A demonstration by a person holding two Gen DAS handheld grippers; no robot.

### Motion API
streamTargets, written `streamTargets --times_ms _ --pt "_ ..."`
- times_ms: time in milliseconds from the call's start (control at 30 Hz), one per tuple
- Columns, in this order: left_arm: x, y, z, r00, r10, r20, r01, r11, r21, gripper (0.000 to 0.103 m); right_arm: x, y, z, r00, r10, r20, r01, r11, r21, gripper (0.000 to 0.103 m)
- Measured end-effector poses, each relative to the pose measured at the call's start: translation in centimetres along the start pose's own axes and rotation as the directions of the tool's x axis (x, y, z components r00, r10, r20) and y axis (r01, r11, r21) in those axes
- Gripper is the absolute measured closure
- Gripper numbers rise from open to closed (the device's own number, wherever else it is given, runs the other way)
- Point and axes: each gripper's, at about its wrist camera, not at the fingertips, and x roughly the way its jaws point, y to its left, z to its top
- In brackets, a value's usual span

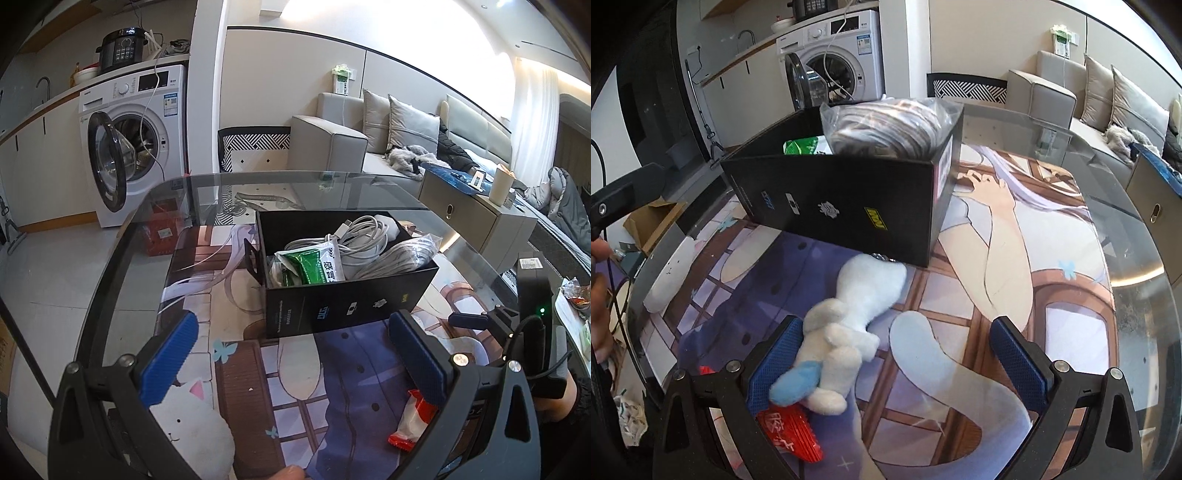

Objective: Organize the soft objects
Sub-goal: 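Grasp the white plush toy with the right gripper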

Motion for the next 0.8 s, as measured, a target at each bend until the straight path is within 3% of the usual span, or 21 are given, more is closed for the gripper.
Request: streamTargets --times_ms 333,800 --pt "0.3 -0.1 -0.4 1.0 -0.002 -0.013 0.002 1.0 0.007 0.0 -0.1 -0.4 -0.1 1.0 0.002 0.0 -0.002 1.0 -0.004 0.005" --pt "0.7 -0.3 -0.4 1.0 -0.009 -0.03 0.009 1.0 0.005 0.0 -0.6 1.3 -0.2 1.0 0.022 0.011 -0.021 0.998 -0.063 0.035"
